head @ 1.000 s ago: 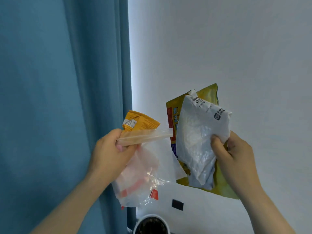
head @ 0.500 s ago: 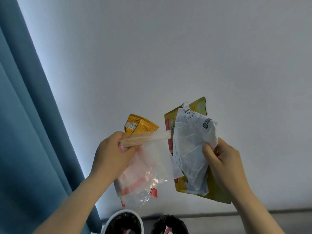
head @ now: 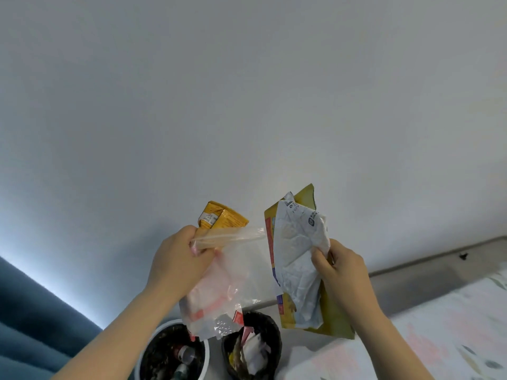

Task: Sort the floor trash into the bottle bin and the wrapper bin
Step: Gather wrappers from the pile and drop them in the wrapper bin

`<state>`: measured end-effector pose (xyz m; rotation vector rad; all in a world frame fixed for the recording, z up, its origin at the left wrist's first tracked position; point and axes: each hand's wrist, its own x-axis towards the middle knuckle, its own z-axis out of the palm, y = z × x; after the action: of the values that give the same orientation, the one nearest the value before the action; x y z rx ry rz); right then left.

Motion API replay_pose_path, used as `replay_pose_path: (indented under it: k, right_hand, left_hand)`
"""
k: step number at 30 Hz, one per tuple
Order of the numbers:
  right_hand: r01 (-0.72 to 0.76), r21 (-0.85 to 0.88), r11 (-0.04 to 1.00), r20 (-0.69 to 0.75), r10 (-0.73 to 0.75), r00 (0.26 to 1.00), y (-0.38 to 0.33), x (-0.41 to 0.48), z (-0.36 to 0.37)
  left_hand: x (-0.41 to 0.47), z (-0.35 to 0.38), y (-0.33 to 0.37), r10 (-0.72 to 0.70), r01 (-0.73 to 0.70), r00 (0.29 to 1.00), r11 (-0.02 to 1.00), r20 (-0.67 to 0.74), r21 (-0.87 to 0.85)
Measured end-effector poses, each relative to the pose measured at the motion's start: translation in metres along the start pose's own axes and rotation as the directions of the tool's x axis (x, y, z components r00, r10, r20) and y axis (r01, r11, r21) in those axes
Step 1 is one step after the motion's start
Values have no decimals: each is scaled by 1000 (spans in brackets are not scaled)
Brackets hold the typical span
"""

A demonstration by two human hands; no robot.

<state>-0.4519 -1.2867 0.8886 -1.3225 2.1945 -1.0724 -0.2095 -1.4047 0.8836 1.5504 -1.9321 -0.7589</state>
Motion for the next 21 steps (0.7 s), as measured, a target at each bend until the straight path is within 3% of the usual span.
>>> replay_pose_path:
  k: [6, 11, 21]
  right_hand:
    - [-117, -54, 992, 48, 120, 992, 75, 40, 33]
    - [-208, -149, 967, 174, 233, 957, 144, 65, 60]
    - [-298, -282, 912, 296, 378, 877, 238, 78, 122]
  left_hand:
    - [22, 70, -34, -103, 95, 990, 992, 95, 85]
    - [30, 138, -64, -236, 199, 957, 958, 169, 207]
    - [22, 239, -158, -383, 248, 886, 867, 260, 432]
